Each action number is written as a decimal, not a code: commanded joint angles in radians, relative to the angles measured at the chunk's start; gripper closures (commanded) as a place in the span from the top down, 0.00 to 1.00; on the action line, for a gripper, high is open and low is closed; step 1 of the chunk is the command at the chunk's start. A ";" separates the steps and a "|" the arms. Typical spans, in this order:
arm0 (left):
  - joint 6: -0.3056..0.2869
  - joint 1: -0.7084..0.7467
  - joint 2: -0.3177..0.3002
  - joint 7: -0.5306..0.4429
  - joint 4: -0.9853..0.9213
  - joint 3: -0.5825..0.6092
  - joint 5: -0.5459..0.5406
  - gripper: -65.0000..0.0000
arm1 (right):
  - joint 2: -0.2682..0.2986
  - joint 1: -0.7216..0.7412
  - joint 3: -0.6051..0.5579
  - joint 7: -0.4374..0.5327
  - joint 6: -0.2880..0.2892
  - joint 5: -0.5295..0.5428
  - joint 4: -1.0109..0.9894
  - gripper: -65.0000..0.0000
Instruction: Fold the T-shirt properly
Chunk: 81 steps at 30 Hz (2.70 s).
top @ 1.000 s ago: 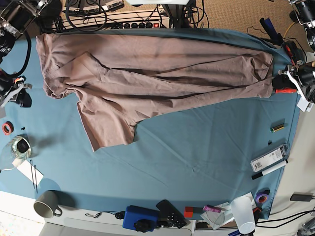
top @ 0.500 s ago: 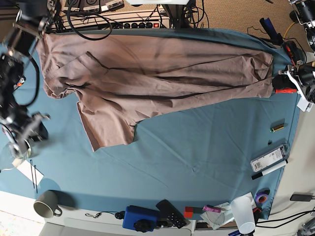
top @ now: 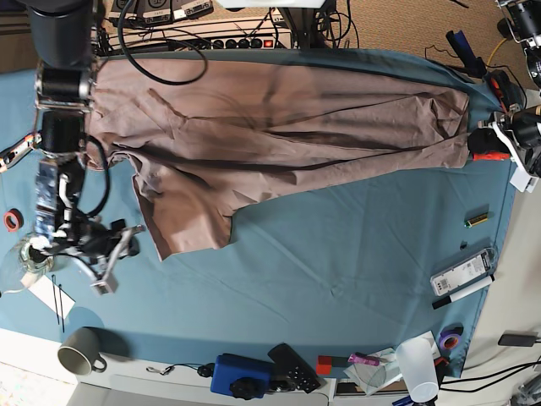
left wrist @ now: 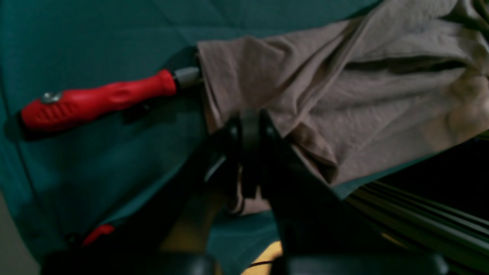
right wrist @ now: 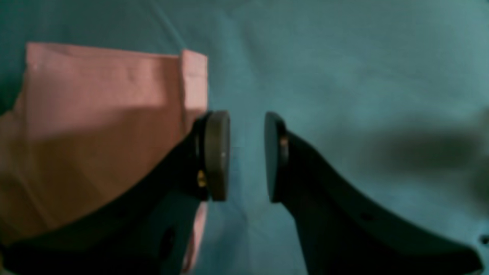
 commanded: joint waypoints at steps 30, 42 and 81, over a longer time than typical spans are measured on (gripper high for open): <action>-0.003 -0.006 -0.023 -0.003 0.015 -0.010 -0.021 0.00 | 0.011 0.010 0.201 -0.331 -0.068 0.211 0.183 0.00; -0.004 -0.006 -0.023 -0.003 0.015 -0.010 -0.022 0.00 | 0.002 -0.032 0.188 -0.201 -0.006 0.184 0.209 0.12; -0.004 -0.006 -0.023 -0.003 0.015 -0.010 -0.022 0.00 | -0.082 -0.032 -0.142 -0.084 -0.203 -0.171 0.033 0.00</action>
